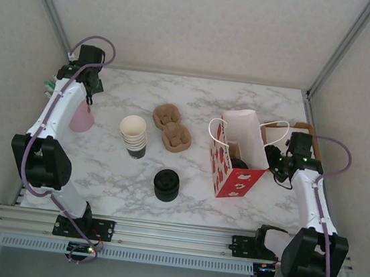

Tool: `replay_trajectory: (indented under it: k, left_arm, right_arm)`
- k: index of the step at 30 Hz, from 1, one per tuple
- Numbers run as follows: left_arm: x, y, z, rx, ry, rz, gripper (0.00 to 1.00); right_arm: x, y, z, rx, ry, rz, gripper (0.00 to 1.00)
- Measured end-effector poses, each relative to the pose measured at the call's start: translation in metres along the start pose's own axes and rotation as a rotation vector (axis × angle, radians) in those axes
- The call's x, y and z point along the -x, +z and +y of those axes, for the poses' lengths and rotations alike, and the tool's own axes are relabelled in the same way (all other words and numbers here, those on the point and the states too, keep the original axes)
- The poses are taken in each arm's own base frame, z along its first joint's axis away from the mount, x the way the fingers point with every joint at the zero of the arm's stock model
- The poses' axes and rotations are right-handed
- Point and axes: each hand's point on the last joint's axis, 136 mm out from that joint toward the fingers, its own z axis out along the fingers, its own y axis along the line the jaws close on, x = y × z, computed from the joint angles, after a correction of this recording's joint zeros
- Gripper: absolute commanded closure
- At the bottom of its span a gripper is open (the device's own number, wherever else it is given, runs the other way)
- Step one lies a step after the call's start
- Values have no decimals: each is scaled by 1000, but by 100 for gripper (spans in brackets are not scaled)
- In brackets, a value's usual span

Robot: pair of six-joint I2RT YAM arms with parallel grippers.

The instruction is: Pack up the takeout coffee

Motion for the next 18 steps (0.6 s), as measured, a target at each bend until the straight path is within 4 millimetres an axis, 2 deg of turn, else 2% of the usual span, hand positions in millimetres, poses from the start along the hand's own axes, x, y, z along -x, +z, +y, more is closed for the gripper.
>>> replay_trajectory:
  k: [2,10,13,18]
  left_arm:
    - [0,0,0,1,2,0,100]
    - [2,-3,2,5,2,-1,100]
    - [12,-13,4,-5,-12,-25,100]
    - [36,-45,16,-17,-58,-112,100]
  right_arm:
    - [0,0,0,0,0,0,23]
    - [0,0,0,0,0,0,22]
    - [0,0,0,0,0,0,22]
    - [0,-1,0,2,-1,-3,22]
